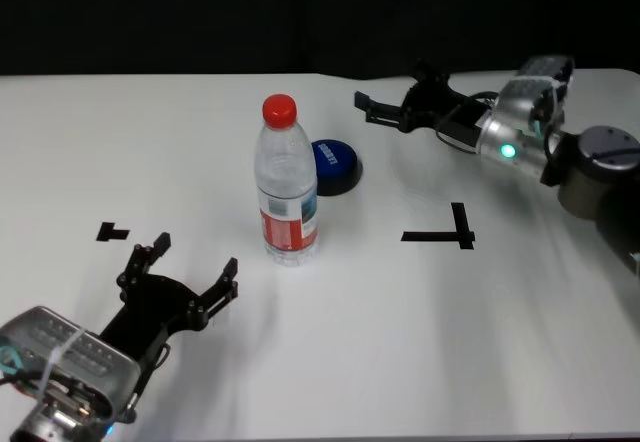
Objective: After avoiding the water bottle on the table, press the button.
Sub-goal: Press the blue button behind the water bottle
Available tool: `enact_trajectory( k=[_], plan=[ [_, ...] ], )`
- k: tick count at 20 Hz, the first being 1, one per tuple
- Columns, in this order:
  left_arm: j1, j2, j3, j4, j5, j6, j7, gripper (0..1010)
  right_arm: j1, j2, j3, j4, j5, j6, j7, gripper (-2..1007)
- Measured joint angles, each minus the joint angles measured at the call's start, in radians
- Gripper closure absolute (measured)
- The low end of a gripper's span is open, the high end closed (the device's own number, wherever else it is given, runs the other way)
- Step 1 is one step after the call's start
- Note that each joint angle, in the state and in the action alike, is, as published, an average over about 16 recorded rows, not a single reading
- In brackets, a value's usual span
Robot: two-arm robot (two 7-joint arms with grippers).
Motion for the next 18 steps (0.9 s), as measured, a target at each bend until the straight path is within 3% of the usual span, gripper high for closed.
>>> enact_trajectory(
  k=[5, 9, 13, 18],
  plan=[
    [0.000, 0.000, 0.000, 0.000, 0.000, 0.000, 0.000, 7, 0.021, -0.012, -0.005, 0.029, -0.027, -0.002, 0.013, 3],
    [0.000, 0.000, 0.000, 0.000, 0.000, 0.000, 0.000, 7, 0.020, -0.011, -0.016, 0.014, -0.055, 0.023, 0.009, 3],
    [0.000, 0.000, 0.000, 0.000, 0.000, 0.000, 0.000, 7, -0.001, 0.001, -0.027, -0.038, -0.083, 0.073, -0.008, 3],
    [0.000, 0.000, 0.000, 0.000, 0.000, 0.000, 0.000, 7, -0.051, 0.027, -0.038, -0.150, -0.111, 0.171, -0.046, 2]
  ],
)
